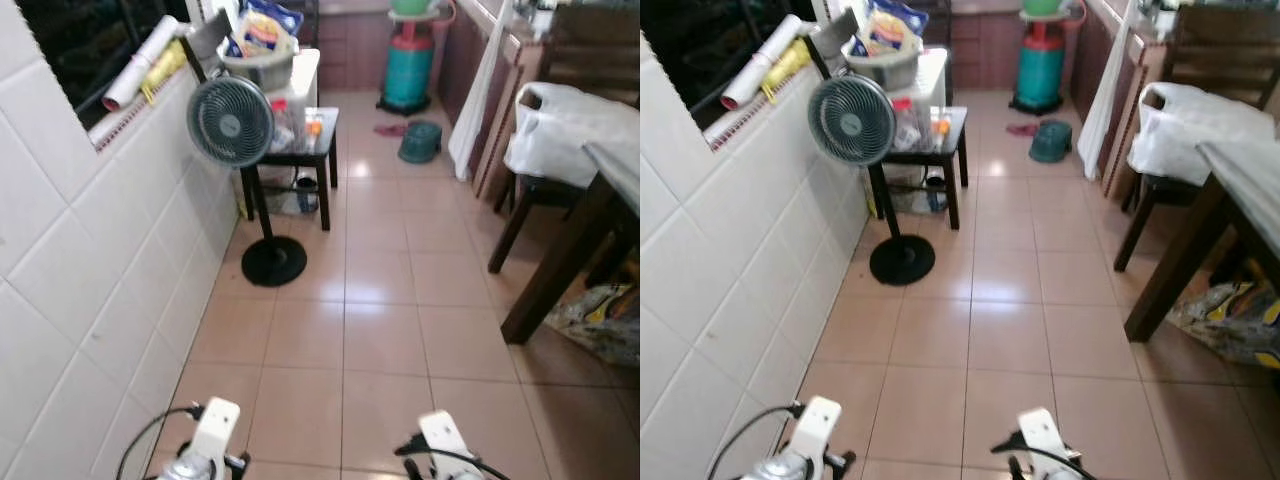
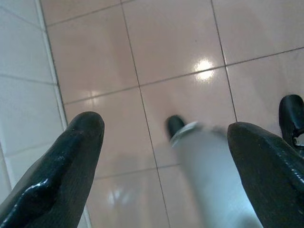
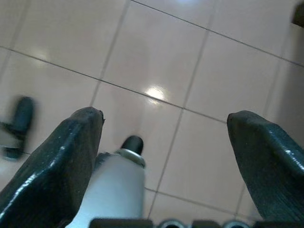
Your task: Setting the table
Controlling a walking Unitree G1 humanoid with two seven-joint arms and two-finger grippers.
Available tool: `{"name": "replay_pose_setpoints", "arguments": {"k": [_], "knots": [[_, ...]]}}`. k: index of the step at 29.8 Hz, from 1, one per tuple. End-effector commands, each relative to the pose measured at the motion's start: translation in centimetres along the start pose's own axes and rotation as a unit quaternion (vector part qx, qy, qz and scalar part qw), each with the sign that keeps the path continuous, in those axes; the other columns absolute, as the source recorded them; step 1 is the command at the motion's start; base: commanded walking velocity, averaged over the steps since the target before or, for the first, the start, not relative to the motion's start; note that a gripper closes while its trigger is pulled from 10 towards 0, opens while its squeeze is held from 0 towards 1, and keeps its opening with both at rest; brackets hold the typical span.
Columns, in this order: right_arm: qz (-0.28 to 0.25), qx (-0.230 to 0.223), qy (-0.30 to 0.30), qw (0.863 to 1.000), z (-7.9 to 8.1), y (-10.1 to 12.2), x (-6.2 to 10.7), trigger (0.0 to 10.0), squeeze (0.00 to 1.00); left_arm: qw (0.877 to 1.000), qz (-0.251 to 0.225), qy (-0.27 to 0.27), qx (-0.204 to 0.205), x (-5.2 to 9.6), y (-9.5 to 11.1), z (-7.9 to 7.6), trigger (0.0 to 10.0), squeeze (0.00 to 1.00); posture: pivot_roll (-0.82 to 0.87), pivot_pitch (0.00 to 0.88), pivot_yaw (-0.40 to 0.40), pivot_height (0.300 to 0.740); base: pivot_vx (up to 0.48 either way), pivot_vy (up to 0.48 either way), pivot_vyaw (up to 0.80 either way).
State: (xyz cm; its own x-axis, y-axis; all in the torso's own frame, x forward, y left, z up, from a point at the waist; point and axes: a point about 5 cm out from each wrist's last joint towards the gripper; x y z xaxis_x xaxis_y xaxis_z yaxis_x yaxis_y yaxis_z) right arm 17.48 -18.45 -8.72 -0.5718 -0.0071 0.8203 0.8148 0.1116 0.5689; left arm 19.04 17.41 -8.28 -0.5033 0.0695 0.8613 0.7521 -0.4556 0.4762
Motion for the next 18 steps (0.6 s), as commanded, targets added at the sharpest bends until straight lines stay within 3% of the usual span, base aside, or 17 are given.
{"name": "replay_pose_setpoints", "arguments": {"k": [1, 18], "knots": [[-0.004, -0.002, 0.015, 1.0, 1.38, 0.44, -0.2, 10.0, 0.0, 1.0, 0.005, 0.009, -0.005, 0.16, -0.38, 0.93, 10.0, 0.0, -0.05, 0.0, 0.034, 0.74, 0.0, 0.345, 0.0], [-0.003, 0.012, 0.019, 1.0, 1.67, 0.27, -0.18, 10.0, 0.0, 1.0, 0.009, 0.009, -0.009, 0.19, -0.51, 1.0, 10.0, 0.0, -0.05, 0.0, 0.036, 0.74, 0.0, 0.433, 0.0]]}}
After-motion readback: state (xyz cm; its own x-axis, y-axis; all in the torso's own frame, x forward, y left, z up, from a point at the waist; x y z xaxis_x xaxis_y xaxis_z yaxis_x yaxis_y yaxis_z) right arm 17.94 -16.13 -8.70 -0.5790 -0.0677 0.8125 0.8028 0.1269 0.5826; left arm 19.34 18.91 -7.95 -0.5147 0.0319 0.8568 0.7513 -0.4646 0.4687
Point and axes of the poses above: a point about 5 cm out from each wrist's last joint towards the gripper, its own x axis pointing back from the gripper into the wrist, its own y axis along the axis of the wrist's last joint, z = x × y, and after that the axes turned 10 degrees about -x, right-handed
